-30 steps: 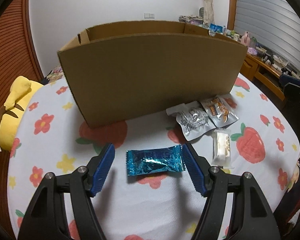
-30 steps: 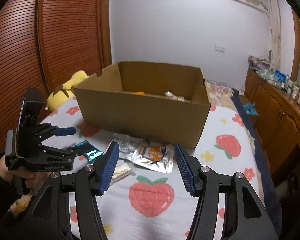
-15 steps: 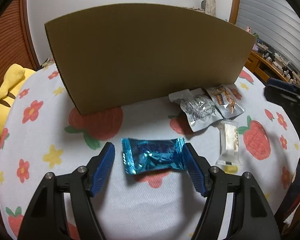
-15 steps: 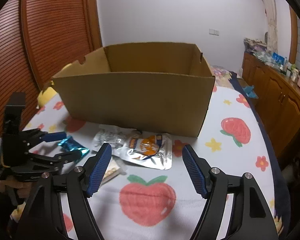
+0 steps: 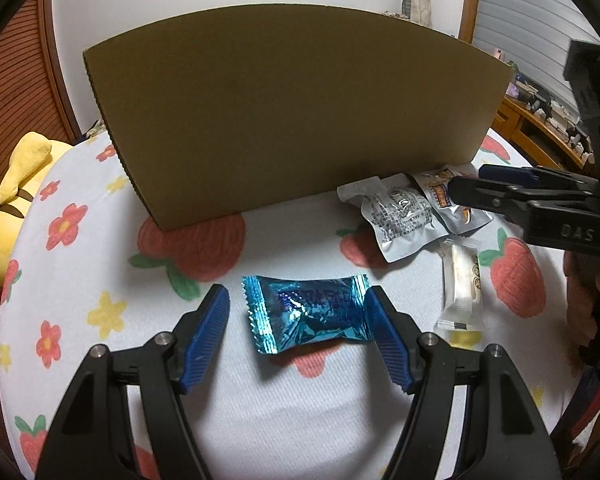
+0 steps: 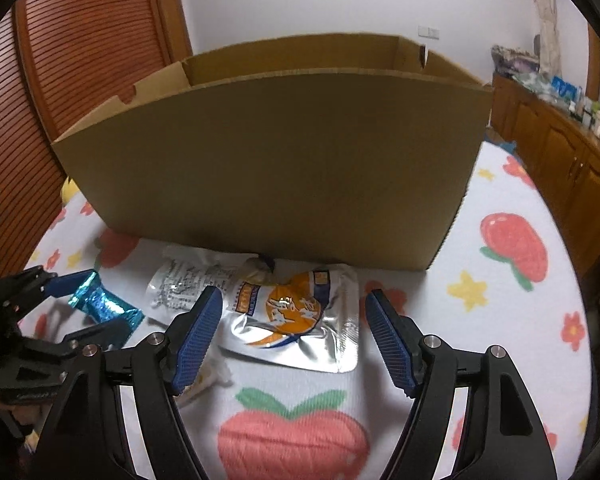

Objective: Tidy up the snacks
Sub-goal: 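Lower the left tool onto the blue candy and close on it, then grasp the silver orange-printed pouch with the right tool while the left tool holds the blue candy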

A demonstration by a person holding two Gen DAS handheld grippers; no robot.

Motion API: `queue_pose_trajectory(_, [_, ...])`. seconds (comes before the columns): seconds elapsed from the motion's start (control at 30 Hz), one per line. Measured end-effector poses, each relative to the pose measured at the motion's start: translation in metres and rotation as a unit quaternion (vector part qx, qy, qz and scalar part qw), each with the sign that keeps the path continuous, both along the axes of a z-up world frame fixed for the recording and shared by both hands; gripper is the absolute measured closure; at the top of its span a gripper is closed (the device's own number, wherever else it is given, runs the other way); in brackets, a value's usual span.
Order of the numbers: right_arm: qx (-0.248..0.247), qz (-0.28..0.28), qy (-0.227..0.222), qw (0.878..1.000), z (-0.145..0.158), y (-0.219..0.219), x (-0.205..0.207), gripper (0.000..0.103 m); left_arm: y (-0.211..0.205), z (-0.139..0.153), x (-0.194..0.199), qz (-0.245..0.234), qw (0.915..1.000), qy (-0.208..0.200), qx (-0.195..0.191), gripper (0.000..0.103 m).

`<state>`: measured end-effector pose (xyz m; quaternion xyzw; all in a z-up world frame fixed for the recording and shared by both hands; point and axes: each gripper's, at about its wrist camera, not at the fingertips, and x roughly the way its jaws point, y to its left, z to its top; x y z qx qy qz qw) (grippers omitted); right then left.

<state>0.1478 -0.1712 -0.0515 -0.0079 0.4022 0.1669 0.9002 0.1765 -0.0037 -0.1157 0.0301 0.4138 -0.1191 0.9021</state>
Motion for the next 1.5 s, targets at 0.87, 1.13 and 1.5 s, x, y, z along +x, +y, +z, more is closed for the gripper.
queue_pose_trajectory(0.87, [-0.051, 0.024, 0.021, 0.998, -0.014, 0.022, 0.014, 0.015, 0.002, 0.002, -0.001, 0.0, 0.9999, -0.007, -0.011, 0.064])
queue_pose_trajectory(1.13, [-0.055, 0.024, 0.021, 0.998, -0.017, 0.035, 0.016, 0.015, 0.005, 0.008, -0.014, 0.0, 0.9997, -0.019, -0.014, 0.067])
queue_pose_trajectory(1.5, [-0.062, 0.024, 0.019, 0.998, -0.022, 0.044, 0.016, 0.015, 0.008, 0.016, -0.024, -0.005, 0.9994, -0.028, -0.017, 0.065])
